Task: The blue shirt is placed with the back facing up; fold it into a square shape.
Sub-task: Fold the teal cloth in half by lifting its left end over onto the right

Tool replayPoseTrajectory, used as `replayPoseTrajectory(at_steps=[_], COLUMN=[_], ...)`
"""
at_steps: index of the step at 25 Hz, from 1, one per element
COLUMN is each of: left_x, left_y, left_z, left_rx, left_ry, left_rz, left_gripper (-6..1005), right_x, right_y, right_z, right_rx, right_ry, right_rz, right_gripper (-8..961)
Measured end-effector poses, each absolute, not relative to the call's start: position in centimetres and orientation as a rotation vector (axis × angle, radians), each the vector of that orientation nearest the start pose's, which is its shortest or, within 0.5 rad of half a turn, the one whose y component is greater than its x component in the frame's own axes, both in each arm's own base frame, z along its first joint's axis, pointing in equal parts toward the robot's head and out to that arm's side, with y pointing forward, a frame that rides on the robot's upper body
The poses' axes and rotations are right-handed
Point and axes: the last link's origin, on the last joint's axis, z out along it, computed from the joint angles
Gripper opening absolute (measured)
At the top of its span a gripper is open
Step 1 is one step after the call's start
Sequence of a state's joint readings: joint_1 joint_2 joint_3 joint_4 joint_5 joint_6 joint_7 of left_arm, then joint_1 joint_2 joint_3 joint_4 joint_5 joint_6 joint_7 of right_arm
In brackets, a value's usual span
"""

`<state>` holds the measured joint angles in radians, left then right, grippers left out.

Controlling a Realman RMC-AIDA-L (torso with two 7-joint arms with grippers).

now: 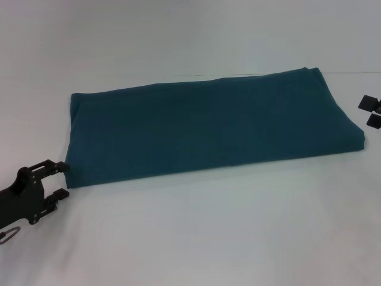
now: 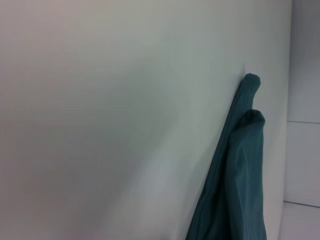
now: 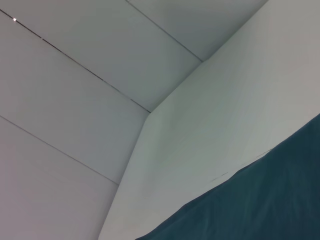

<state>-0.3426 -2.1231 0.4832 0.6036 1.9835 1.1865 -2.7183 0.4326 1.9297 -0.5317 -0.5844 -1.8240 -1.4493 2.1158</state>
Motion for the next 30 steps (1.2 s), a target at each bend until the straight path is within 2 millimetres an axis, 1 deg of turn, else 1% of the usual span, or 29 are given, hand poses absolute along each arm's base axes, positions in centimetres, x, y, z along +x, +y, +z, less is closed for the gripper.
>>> replayPoseTrajectory(at_steps=[8,12,14,25,30], left_x=[-36.73,-36.38,-36.33,-36.76,-36.72], left_y=[30.34,30.57,30.62,30.33,30.45], left_z=[0.61,0.57,0.56,0.41,0.13], left_rx=[1.371,1.462,1.467,1.403,1.400], left_ry=[2.869,2.833,2.831,2.861,2.868], left_rz=[1.296,1.293,1.291,1.298,1.288], left_gripper=[627,630,633,639,639], right_x=[32.90,32.92,32.94,33.03,33.06], right_y=[33.69,33.69,33.70,33.63,33.61], right_z=[8.83,8.91,8.99,9.03,9.02], right_rx=[-1.972,-1.967,-1.962,-1.958,-1.955], right_ry=[1.634,1.632,1.631,1.633,1.637], right_rz=[1.057,1.062,1.067,1.068,1.069], right_gripper=[928,928,928,928,927])
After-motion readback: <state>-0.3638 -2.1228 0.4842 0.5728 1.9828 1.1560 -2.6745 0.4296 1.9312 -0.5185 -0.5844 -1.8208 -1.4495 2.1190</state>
